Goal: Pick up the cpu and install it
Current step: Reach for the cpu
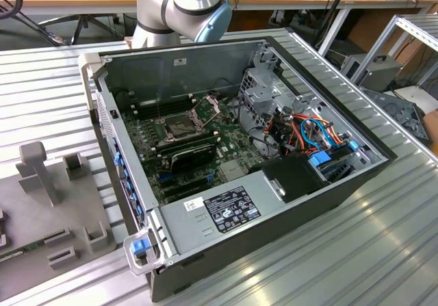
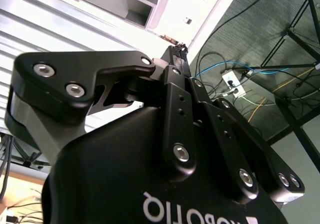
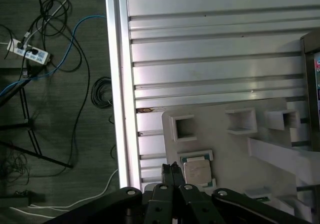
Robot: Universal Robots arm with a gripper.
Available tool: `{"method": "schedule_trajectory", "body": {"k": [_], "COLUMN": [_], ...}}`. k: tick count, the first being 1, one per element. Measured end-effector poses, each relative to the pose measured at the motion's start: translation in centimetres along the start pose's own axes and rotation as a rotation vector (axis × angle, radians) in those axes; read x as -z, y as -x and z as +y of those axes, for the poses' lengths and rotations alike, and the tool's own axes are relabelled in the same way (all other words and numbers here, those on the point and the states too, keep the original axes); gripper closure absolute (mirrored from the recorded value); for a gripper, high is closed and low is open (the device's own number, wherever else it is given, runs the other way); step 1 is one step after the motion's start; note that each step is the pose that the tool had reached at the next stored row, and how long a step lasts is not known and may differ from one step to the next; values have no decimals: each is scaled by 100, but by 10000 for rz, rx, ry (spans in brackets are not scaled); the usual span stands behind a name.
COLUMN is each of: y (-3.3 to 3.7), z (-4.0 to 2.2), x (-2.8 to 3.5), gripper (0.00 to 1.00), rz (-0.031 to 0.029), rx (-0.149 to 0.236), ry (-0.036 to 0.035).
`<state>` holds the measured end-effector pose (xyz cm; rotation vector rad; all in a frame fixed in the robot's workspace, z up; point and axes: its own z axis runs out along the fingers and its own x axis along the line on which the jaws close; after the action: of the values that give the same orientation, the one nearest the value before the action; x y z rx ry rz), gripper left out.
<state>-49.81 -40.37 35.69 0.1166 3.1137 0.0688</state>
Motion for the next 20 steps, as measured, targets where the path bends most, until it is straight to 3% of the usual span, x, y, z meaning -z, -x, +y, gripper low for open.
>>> {"method": "schedule_trajectory", "body": {"k": [20], "y": [-3], "z": [-5], "x": [-108], "gripper": [89], "rz": [1], "rx": [0], "ry": [0]}}
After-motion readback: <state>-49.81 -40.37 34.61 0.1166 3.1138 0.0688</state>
